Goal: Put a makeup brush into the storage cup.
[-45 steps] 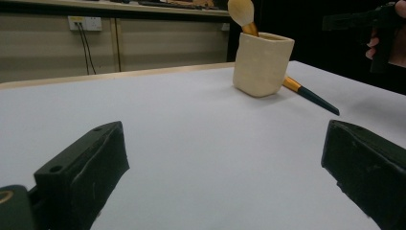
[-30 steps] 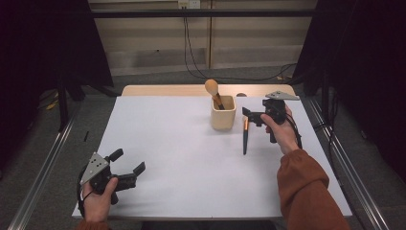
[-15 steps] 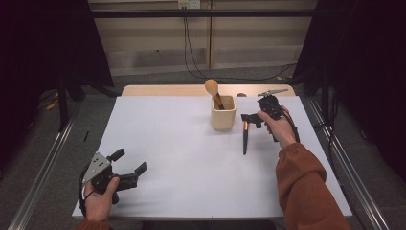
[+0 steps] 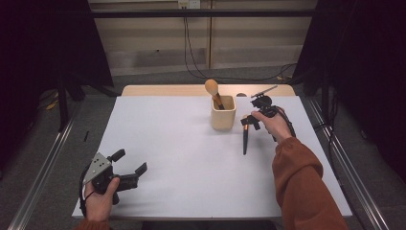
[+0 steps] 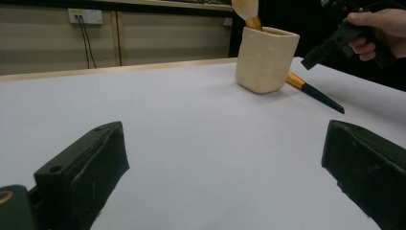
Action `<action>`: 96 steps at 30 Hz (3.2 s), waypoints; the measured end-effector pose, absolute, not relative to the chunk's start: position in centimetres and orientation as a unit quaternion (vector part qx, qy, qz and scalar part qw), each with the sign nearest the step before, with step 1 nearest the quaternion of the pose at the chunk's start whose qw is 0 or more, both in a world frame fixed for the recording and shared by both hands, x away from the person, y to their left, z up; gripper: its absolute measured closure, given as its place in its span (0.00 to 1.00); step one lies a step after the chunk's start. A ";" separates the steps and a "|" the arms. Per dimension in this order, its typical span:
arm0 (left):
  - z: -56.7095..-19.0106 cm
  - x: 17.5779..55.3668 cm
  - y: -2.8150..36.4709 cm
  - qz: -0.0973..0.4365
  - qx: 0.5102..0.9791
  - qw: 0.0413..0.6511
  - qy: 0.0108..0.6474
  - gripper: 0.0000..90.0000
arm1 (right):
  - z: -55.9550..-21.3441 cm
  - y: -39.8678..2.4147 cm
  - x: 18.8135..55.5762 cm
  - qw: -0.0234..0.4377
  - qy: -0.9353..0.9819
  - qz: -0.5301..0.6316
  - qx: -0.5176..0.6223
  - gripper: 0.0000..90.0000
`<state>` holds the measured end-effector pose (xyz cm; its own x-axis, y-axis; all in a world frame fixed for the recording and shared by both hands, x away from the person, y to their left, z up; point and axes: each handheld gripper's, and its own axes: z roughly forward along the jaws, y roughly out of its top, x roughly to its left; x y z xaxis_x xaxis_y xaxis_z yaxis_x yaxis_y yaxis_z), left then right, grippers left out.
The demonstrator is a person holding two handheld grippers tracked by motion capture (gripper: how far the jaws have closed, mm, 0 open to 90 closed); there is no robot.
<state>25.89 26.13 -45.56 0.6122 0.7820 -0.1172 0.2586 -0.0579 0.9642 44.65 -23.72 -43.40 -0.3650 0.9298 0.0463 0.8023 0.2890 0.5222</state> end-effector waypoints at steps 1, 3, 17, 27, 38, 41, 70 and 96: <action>-45.6 25.9 26.1 0.228 0.691 0.574 0.377 0.02 | -43.6 -23.7 44.7 0.125 0.795 0.224 0.549 0.09; -45.6 25.9 26.1 0.227 0.691 0.574 0.377 0.02 | -43.8 -23.6 44.8 0.117 0.800 0.214 0.548 0.09; -45.7 25.9 26.1 0.221 0.695 0.572 0.375 0.02 | -44.6 -22.3 46.4 0.062 0.805 0.145 0.572 0.14; -45.7 25.9 26.1 0.219 0.697 0.572 0.373 0.02 | -44.7 -21.9 47.2 0.035 0.796 0.143 0.588 0.32; -45.6 25.8 26.2 0.224 0.696 0.571 0.373 0.02 | -45.5 -21.2 47.5 0.053 0.801 0.118 0.585 0.61; -45.6 25.8 26.1 0.222 0.697 0.571 0.372 0.02 | -45.6 -20.7 47.6 0.063 0.798 0.107 0.590 0.62; -45.8 25.8 26.2 0.223 0.701 0.566 0.373 0.02 | -45.1 -21.4 47.6 0.050 0.767 0.111 0.630 0.84; -45.7 25.7 26.3 0.226 0.699 0.564 0.377 0.02 | -42.0 -23.2 45.4 0.109 0.739 0.234 0.622 0.84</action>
